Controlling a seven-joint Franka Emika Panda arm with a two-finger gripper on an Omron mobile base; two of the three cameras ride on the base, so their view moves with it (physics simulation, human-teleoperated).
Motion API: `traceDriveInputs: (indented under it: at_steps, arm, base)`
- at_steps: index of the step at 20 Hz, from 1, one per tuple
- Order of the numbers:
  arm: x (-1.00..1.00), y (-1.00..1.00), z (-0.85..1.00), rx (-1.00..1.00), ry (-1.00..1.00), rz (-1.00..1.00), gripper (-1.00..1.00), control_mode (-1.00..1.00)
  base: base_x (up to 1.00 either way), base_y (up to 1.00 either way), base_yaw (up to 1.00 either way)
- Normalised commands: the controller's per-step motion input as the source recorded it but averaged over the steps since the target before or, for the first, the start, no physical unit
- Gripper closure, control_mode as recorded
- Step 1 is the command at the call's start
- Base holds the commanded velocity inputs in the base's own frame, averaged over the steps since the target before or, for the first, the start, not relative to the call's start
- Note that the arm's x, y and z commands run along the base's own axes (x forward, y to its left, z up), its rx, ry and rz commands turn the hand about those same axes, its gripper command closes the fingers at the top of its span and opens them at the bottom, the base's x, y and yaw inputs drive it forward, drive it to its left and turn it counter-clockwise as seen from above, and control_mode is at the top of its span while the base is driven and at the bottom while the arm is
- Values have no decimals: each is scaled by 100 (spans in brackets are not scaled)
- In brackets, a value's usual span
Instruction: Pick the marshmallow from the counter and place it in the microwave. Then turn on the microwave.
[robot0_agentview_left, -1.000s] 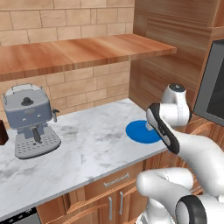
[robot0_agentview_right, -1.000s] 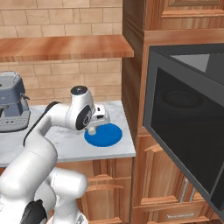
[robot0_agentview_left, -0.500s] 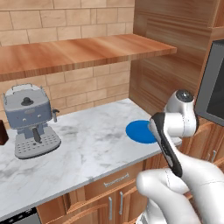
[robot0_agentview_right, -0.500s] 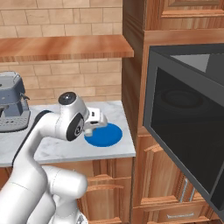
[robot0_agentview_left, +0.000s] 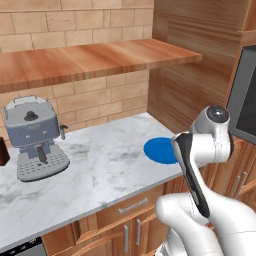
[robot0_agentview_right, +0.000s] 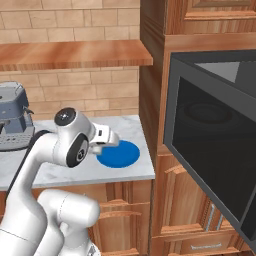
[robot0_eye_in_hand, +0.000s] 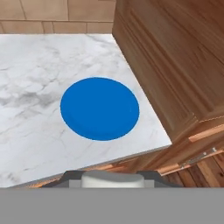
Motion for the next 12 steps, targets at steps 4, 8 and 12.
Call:
traceDriveInputs:
  at_steps: [4,8,12]
  arm:
    - [-9,0,31,3,-3,-4,100,-100]
    - [-12,0,30,3,-3,-3,100,-100]
    - [-16,0,29,3,-4,-2,100,-100]
  base:
    - [0,0,0]
    - [0,0,0]
    - [0,0,0]
